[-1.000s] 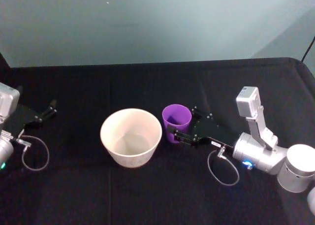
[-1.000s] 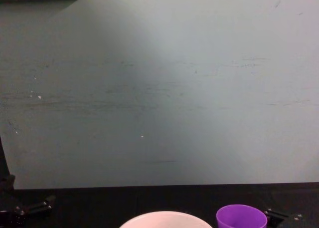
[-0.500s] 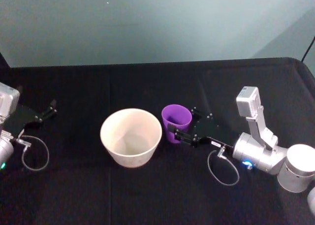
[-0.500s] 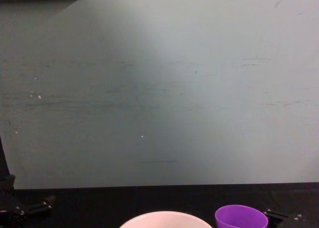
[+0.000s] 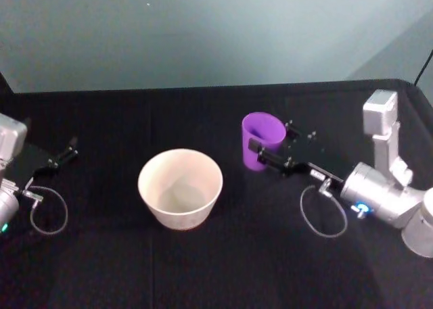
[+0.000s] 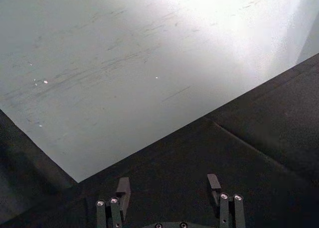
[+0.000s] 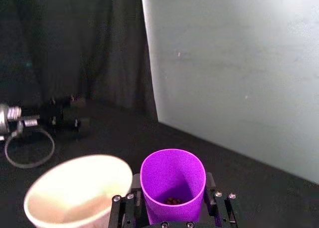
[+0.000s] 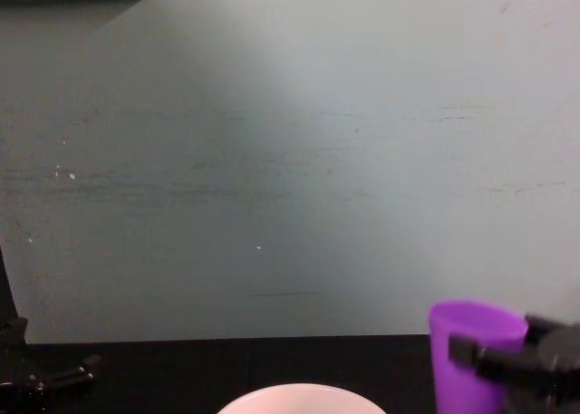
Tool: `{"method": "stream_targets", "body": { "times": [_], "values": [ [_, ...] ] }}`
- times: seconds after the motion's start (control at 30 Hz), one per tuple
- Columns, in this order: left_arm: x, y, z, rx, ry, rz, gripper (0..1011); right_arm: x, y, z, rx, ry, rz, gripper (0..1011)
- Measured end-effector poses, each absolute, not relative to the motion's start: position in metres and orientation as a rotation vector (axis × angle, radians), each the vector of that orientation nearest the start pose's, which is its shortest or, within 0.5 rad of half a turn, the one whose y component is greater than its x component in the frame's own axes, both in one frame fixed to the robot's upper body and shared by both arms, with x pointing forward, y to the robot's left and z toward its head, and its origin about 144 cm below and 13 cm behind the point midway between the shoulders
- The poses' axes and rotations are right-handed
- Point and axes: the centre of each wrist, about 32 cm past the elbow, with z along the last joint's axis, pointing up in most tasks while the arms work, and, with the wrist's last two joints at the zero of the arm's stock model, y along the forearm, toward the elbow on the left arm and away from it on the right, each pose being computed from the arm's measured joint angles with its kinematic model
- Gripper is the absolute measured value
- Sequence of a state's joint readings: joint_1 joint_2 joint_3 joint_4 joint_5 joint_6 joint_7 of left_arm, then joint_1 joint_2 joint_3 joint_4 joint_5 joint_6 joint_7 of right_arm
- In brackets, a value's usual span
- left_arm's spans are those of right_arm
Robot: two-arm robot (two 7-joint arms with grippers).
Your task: Pick up the cup and pour the mung beans from the cup into the bowl.
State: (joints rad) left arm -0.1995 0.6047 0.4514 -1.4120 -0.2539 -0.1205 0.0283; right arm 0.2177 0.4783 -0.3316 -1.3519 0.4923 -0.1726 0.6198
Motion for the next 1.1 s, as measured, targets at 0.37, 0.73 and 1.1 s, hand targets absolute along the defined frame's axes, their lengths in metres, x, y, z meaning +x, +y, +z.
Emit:
{"method": "stream_targets", "body": {
  "times": [0.37,0.73,1.1],
  "values": [
    [0.489,0.31,1.14,0.304,-0.285,1.248,1000,0.494,-0.306,1.211,-0.01,-0.071,-0.762,723],
    [0.489,0.31,1.14,0.304,-0.285,1.248,1000,0.493,-0.308,1.261,-0.037,-0.081,-0.741,723],
    [0.489,0.31,1.14,0.304,-0.285,1.248,1000,0.493,-0.309,1.27,-0.032,-0.089,-0.731,723]
  ]
}}
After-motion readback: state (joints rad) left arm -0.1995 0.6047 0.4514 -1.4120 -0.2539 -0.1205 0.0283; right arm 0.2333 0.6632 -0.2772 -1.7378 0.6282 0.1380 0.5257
